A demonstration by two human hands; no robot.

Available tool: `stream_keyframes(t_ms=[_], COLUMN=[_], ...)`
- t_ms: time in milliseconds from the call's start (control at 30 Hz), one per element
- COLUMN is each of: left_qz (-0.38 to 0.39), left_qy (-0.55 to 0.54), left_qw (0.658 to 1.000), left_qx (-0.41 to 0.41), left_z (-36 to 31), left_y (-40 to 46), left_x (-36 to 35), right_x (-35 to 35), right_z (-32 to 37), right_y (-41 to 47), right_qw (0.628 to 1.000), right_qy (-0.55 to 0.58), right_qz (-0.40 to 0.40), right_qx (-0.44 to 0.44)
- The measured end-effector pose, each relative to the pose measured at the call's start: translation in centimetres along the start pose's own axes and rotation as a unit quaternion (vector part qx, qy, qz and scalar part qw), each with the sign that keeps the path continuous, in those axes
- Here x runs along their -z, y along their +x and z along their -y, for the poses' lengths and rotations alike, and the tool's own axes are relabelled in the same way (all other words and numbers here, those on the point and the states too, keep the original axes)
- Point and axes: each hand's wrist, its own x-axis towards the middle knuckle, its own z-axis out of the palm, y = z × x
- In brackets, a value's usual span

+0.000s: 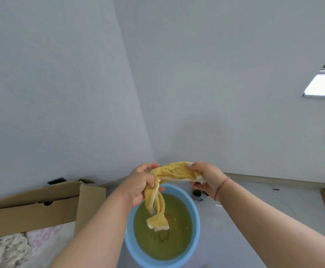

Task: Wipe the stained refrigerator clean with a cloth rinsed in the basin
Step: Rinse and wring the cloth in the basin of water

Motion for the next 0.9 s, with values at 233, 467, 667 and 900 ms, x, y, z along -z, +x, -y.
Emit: stream_keyframes(t_ms=[233,467,667,900], left_qz=[0.016,0.089,0.101,0.091], left_qy=[0.206,0.124,0.125,0.182], left_qw=[0.975,0.982,0.978,0.962], left_qx=[-0.082,-0.115,-0.131,-0.183], left_z=[-5.0,-8.3,-9.8,-11.7], left_y=[-5.5,-9.2,-11.8,-14.1], left_x=[-2.8,-4.9,-5.2,-4.8], right_x=[-1.5,-5.2,-6.5,-7.7], right_z=[8.7,9.3,11.1,11.6], right_y=[-6.4,-9.7,-12.5,-15.2], right_qw=[0.981,0.969,0.951,0.928], right_qy=[0.144,0.011,-0.124,-0.217], right_qz=[0.122,0.115,0.077,0.018], right_qx=[0.048,0.22,0.272,0.302])
